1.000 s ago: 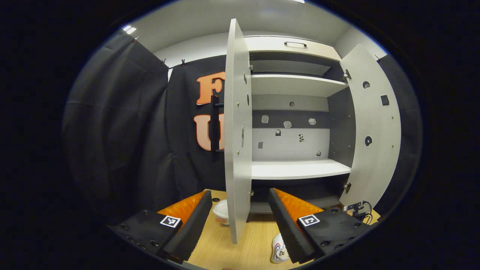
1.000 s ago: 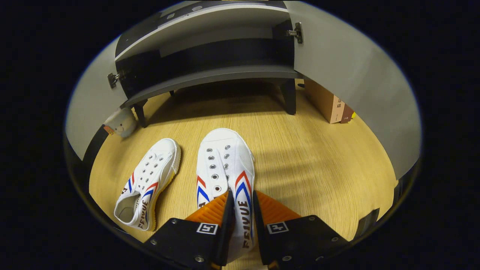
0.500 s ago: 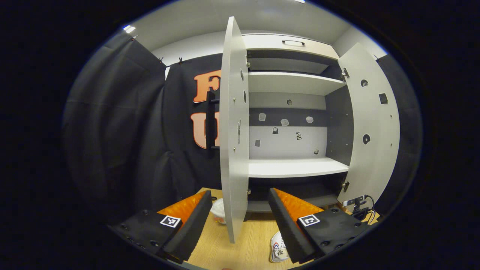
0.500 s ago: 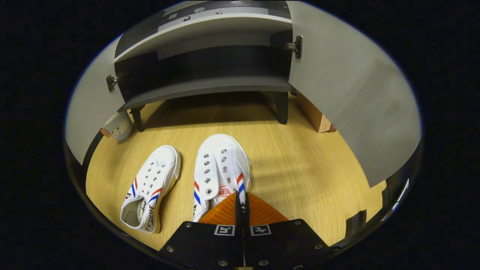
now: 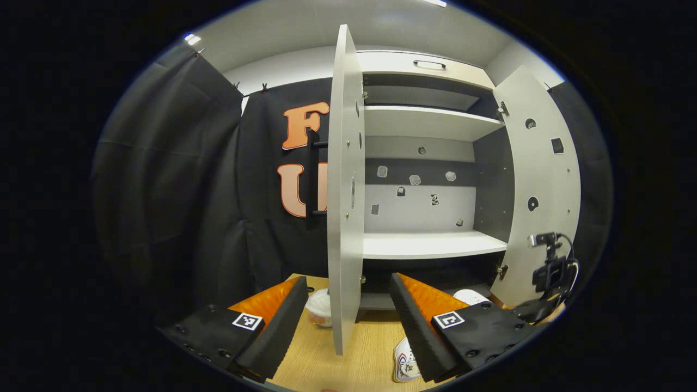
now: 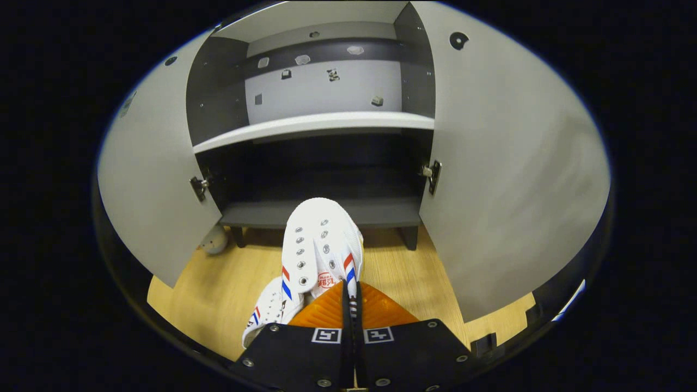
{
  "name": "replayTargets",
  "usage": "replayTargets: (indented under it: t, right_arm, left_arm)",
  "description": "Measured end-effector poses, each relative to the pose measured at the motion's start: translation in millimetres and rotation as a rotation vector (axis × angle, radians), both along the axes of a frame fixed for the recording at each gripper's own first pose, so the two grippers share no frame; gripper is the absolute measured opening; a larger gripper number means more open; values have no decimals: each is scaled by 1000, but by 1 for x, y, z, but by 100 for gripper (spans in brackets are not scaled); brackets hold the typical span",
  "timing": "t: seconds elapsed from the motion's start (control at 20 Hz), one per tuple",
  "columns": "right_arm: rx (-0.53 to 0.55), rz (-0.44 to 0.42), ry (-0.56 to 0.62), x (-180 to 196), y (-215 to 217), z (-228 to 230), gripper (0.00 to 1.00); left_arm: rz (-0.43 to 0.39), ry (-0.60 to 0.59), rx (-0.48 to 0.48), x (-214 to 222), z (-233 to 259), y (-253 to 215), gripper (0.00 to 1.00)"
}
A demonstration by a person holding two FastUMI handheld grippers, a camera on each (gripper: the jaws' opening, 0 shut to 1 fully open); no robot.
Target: Grab one shoe with the right hand and put it into the shoe cabinet, grab the other shoe with the left hand and put it into the shoe cabinet; then close the right door with the right hand and the left door with the left hand.
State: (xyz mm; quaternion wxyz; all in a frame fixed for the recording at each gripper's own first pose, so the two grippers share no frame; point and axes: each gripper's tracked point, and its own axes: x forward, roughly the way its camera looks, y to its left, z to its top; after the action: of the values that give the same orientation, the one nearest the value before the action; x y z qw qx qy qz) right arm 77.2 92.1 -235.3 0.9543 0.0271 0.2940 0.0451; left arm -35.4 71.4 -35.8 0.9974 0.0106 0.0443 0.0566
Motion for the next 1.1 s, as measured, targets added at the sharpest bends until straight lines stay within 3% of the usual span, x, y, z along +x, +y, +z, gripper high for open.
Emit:
replayTargets:
  t: [0.45, 0.85, 1.1]
  right_arm:
    - [83, -4, -145, 36, 14, 124, 0]
    - [39, -38, -201, 143, 8, 182, 0]
    - [35, -65, -168, 208, 10, 194, 0]
  left_arm:
    - [-16, -52, 20, -2, 11, 2, 97]
    - [-6, -39, 9, 7, 3, 12, 98]
    - [8, -26, 13, 18, -3, 21, 98]
